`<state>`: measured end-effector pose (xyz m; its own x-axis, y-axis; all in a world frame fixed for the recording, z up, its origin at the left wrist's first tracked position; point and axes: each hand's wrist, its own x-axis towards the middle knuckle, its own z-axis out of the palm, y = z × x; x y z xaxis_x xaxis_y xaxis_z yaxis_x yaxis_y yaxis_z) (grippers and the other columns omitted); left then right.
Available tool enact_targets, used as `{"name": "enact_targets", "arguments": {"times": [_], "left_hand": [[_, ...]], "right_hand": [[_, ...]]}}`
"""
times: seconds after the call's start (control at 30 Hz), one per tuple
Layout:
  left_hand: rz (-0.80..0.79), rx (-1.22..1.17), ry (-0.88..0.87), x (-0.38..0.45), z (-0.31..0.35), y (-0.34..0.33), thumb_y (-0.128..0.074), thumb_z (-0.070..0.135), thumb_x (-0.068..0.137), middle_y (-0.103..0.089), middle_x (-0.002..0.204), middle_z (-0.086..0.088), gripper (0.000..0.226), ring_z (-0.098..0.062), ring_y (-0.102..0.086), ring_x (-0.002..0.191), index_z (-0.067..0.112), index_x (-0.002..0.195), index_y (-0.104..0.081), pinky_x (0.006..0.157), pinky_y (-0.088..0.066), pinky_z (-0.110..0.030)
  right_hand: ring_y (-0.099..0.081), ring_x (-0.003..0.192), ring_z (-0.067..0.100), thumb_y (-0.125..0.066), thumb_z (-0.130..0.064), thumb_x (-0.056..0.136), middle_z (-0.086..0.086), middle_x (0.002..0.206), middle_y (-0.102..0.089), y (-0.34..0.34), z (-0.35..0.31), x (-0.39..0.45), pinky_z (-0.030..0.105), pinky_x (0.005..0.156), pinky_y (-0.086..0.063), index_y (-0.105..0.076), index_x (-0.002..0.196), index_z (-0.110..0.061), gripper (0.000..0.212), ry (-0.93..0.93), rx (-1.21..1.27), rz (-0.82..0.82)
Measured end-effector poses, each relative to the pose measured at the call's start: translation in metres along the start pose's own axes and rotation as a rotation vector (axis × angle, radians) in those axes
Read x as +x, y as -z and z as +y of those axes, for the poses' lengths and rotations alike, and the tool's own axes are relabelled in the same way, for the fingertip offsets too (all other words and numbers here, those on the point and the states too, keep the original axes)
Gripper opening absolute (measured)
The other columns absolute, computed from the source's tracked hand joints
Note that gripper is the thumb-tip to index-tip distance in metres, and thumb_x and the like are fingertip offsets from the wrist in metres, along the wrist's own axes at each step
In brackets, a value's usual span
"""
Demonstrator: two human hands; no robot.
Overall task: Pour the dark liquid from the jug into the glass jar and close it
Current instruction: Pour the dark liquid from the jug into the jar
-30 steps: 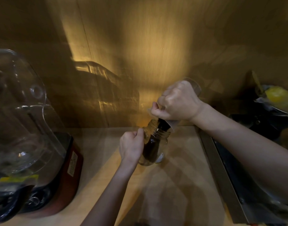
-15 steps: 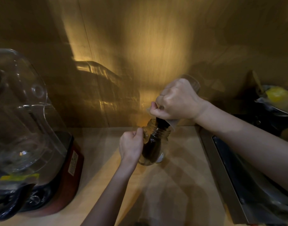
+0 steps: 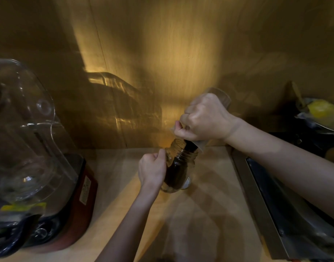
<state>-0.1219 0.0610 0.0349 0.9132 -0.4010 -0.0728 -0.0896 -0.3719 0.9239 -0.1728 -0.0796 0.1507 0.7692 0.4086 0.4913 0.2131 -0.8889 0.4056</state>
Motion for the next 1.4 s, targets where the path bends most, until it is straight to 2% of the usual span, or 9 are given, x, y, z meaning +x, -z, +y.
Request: {"name": "enact_targets", "arguments": {"times": [0.2, 0.4, 0.53, 0.67, 0.83, 1.2, 1.4], "left_hand": [[0.013, 0.009, 0.012, 0.0, -0.001, -0.001, -0.047, 0.031, 0.084, -0.037, 0.046, 0.001, 0.045, -0.016, -0.034, 0.045, 0.02, 0.041, -0.043, 0.048, -0.028, -0.03], [0.042, 0.029, 0.022, 0.0, 0.001, 0.0, -0.047, 0.032, 0.084, -0.04, 0.053, -0.012, 0.049, -0.03, -0.038, 0.055, 0.013, 0.039, -0.042, 0.057, -0.032, -0.034], [0.043, 0.018, 0.019, -0.001, 0.0, 0.0, -0.047, 0.03, 0.084, -0.037, 0.045, -0.004, 0.049, -0.022, -0.036, 0.047, 0.016, 0.037, -0.041, 0.05, -0.03, -0.032], [0.043, -0.02, 0.032, 0.0, -0.001, 0.001, -0.047, 0.028, 0.083, -0.038, 0.046, -0.004, 0.046, -0.022, -0.037, 0.048, 0.016, 0.039, -0.042, 0.054, -0.032, -0.032], [0.048, -0.011, 0.019, -0.002, 0.0, 0.001, -0.047, 0.029, 0.084, -0.034, 0.042, 0.003, 0.048, -0.015, -0.033, 0.042, 0.019, 0.037, -0.039, 0.047, -0.028, -0.03], [0.022, -0.075, 0.038, 0.0, -0.001, 0.001, -0.047, 0.028, 0.084, -0.037, 0.045, 0.0, 0.045, -0.017, -0.036, 0.046, 0.018, 0.04, -0.043, 0.05, -0.03, -0.03], [0.05, -0.075, 0.051, 0.001, -0.002, 0.001, -0.047, 0.029, 0.083, -0.034, 0.043, 0.002, 0.048, -0.017, -0.034, 0.045, 0.02, 0.037, -0.038, 0.05, -0.028, -0.031]], "right_hand": [[-0.053, 0.032, 0.022, -0.06, -0.018, 0.076, 0.005, 0.034, -0.058, -0.003, 0.0, -0.001, 0.026, 0.035, -0.048, -0.06, 0.037, -0.007, 0.04, 0.012, 0.006, 0.004], [-0.049, 0.029, 0.021, -0.06, -0.018, 0.075, 0.004, 0.032, -0.054, -0.001, -0.001, 0.002, 0.024, 0.033, -0.044, -0.059, 0.036, -0.008, 0.04, 0.015, 0.009, 0.021], [-0.05, 0.029, 0.021, -0.065, -0.018, 0.072, 0.004, 0.032, -0.055, 0.0, -0.002, 0.003, 0.024, 0.032, -0.045, -0.06, 0.036, -0.007, 0.038, 0.016, 0.008, 0.033], [-0.052, 0.031, 0.022, -0.063, -0.017, 0.073, 0.005, 0.033, -0.057, 0.001, -0.002, 0.003, 0.025, 0.034, -0.047, -0.062, 0.038, -0.007, 0.037, 0.034, 0.001, 0.029], [-0.052, 0.031, 0.021, -0.065, -0.017, 0.072, 0.004, 0.033, -0.057, 0.003, -0.003, 0.006, 0.025, 0.034, -0.047, -0.061, 0.037, -0.008, 0.037, 0.057, -0.002, 0.028], [-0.054, 0.033, 0.02, -0.064, -0.018, 0.074, 0.004, 0.035, -0.06, 0.002, -0.003, 0.007, 0.025, 0.036, -0.048, -0.062, 0.039, -0.008, 0.036, 0.048, -0.016, 0.035], [-0.052, 0.031, 0.021, -0.067, -0.017, 0.071, 0.004, 0.033, -0.057, 0.006, -0.004, 0.012, 0.021, 0.036, -0.045, -0.06, 0.037, -0.008, 0.036, 0.057, -0.026, 0.054]]}}
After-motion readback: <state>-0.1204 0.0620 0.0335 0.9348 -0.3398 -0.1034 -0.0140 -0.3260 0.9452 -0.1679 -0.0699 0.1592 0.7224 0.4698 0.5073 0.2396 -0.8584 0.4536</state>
